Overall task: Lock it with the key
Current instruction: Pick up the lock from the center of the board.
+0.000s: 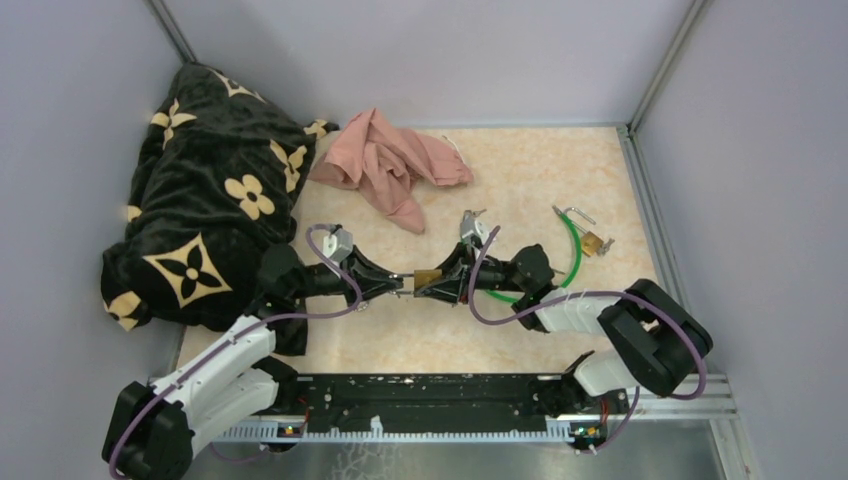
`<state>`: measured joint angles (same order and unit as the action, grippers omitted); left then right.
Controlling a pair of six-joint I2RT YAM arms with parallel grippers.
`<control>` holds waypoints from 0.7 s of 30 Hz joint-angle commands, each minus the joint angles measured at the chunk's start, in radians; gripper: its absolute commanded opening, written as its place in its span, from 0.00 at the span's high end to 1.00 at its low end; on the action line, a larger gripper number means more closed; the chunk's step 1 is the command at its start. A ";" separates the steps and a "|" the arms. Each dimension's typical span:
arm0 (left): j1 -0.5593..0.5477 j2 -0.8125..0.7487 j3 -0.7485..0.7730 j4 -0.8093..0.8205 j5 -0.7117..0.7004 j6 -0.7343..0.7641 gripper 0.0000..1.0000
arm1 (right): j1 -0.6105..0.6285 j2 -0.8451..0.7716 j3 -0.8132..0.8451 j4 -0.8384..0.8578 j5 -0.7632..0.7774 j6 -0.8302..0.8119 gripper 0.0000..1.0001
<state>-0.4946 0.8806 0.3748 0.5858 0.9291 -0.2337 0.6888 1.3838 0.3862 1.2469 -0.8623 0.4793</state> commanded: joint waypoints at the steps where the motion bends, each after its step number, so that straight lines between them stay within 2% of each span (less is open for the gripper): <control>1: -0.002 -0.022 -0.005 0.126 0.024 -0.006 1.00 | 0.008 -0.004 0.052 0.103 0.014 0.063 1.00; 5: -0.002 -0.039 -0.017 0.101 0.025 0.022 0.99 | 0.006 -0.059 0.102 -0.045 0.011 0.020 1.00; 7: 0.000 -0.055 -0.013 0.060 0.008 0.041 0.77 | 0.002 -0.100 0.126 -0.128 0.003 -0.022 1.00; 8: 0.001 -0.061 -0.011 0.039 0.007 0.053 0.70 | -0.001 -0.124 0.137 -0.171 -0.004 -0.043 1.00; 11: 0.012 -0.077 -0.016 -0.003 -0.002 0.080 0.59 | -0.009 -0.196 0.156 -0.276 -0.011 -0.106 1.00; 18: 0.013 -0.080 -0.041 0.089 -0.025 0.022 0.55 | -0.011 -0.255 0.191 -0.425 -0.024 -0.193 1.00; 21: 0.013 -0.070 -0.051 0.136 -0.019 -0.005 0.64 | -0.012 -0.256 0.205 -0.432 -0.033 -0.198 1.00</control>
<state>-0.4862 0.8097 0.3408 0.6247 0.9066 -0.1997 0.6838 1.1713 0.5083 0.7795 -0.8841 0.3260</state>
